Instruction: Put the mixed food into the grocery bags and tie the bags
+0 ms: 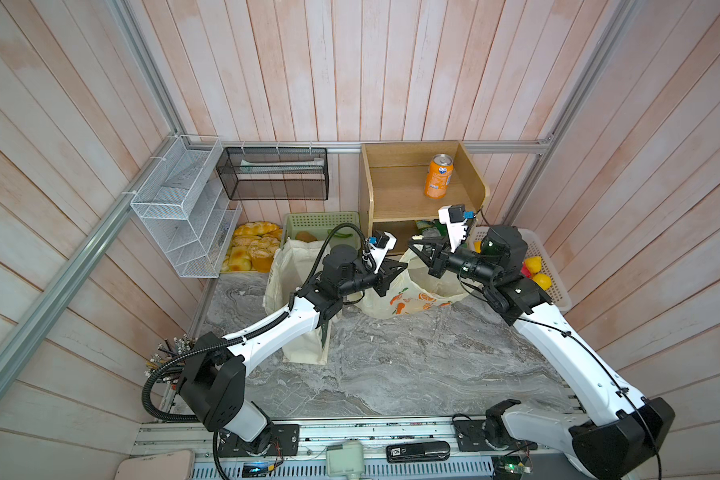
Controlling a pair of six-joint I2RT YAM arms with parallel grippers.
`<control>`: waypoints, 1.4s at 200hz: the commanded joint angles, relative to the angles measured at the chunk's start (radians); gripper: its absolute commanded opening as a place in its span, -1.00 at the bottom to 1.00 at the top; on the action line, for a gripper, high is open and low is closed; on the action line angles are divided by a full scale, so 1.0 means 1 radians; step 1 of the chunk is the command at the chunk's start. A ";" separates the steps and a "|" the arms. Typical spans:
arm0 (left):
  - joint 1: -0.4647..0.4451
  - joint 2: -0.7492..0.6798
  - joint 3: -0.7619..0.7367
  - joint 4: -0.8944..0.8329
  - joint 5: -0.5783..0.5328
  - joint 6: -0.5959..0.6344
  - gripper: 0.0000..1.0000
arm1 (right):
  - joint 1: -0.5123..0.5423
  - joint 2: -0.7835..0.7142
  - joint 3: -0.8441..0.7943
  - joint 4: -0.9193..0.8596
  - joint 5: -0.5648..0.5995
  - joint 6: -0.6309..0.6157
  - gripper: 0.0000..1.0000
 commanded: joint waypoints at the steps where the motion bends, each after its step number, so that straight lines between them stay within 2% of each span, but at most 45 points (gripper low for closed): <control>1: 0.007 -0.035 -0.045 0.027 0.025 -0.052 -1.00 | 0.006 -0.003 0.046 0.006 0.019 -0.004 -0.53; 12: 0.017 -0.049 -0.061 0.040 0.050 -0.075 -1.00 | 0.002 -0.012 0.049 -0.011 0.037 -0.019 -0.10; 22: 0.028 -0.064 -0.079 0.057 0.084 -0.100 -1.00 | -0.009 -0.029 0.046 -0.015 0.048 -0.032 0.17; 37: 0.046 -0.085 -0.104 0.080 0.141 -0.137 -1.00 | -0.033 -0.067 0.023 0.006 0.049 -0.035 0.39; 50: 0.051 -0.101 -0.117 0.089 0.181 -0.153 -1.00 | -0.056 -0.091 0.003 0.024 0.030 -0.039 0.49; 84: 0.053 -0.112 -0.117 0.094 0.289 -0.182 -1.00 | -0.071 -0.091 -0.016 0.054 -0.067 -0.074 0.58; 123: 0.052 -0.113 -0.118 0.102 0.355 -0.205 -1.00 | -0.064 -0.041 -0.033 0.134 -0.198 -0.046 0.62; 184: 0.052 -0.101 -0.108 0.098 0.400 -0.210 -1.00 | -0.011 0.019 -0.027 0.138 -0.221 -0.057 0.62; 196: 0.052 -0.098 -0.108 0.099 0.406 -0.212 -1.00 | -0.009 0.028 -0.029 0.147 -0.222 -0.051 0.56; 212: 0.052 -0.091 -0.106 0.099 0.412 -0.213 -1.00 | -0.010 0.043 -0.023 0.161 -0.230 -0.042 0.33; 223: 0.053 -0.089 -0.107 0.097 0.413 -0.214 -1.00 | -0.010 0.055 -0.012 0.162 -0.241 -0.035 0.04; 251: 0.059 -0.086 -0.111 0.088 0.409 -0.214 -1.00 | -0.011 0.066 0.006 0.167 -0.255 -0.029 -1.00; 276: 0.076 -0.094 -0.129 0.084 0.407 -0.219 -1.00 | -0.011 0.051 0.005 0.173 -0.259 -0.023 -1.00; 280: 0.079 -0.096 -0.134 0.081 0.404 -0.219 -0.89 | -0.012 0.049 0.005 0.171 -0.258 -0.022 -1.00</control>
